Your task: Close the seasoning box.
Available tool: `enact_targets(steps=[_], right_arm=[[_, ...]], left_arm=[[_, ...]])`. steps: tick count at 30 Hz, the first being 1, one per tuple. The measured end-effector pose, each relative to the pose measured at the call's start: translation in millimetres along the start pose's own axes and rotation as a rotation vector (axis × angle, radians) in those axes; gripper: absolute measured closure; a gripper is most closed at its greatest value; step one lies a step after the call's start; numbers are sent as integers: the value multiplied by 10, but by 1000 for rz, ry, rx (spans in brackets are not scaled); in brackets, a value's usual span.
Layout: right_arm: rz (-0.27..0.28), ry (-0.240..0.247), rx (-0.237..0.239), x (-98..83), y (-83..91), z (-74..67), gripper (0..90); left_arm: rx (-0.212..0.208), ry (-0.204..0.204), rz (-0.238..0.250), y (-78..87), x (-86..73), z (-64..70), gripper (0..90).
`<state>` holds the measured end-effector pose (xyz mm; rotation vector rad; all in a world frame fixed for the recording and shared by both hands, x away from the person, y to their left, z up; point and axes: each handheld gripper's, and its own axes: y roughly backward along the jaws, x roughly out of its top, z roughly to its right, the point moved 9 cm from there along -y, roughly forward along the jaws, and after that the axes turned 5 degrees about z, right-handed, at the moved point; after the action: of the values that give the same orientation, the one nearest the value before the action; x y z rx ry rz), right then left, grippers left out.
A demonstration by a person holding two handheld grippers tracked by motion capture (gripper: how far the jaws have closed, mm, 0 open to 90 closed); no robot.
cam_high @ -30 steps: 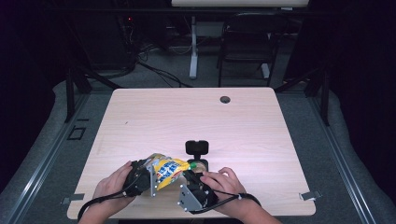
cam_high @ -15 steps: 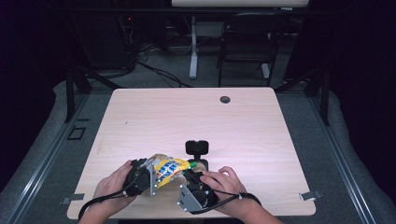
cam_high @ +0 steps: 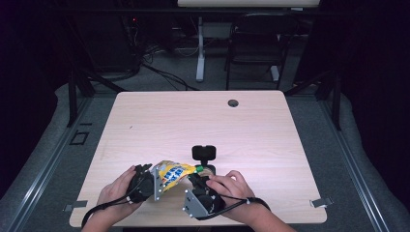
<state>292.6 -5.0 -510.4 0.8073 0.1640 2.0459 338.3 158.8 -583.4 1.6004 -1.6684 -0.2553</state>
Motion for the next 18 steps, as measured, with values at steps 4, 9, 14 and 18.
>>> enact_targets(steps=[4,9,14,18], right_arm=[[-3,4,2,28,-29,59,900],[4,9,-2,67,-65,109,900],[-3,22,1,112,-113,167,900],[-13,32,6,141,-151,213,900]], left_arm=[[-17,40,18,4,3,-22,491],[-44,80,22,7,-20,-54,469],[-62,127,34,-4,-47,-74,445],[-87,183,46,-17,-62,-76,432]])
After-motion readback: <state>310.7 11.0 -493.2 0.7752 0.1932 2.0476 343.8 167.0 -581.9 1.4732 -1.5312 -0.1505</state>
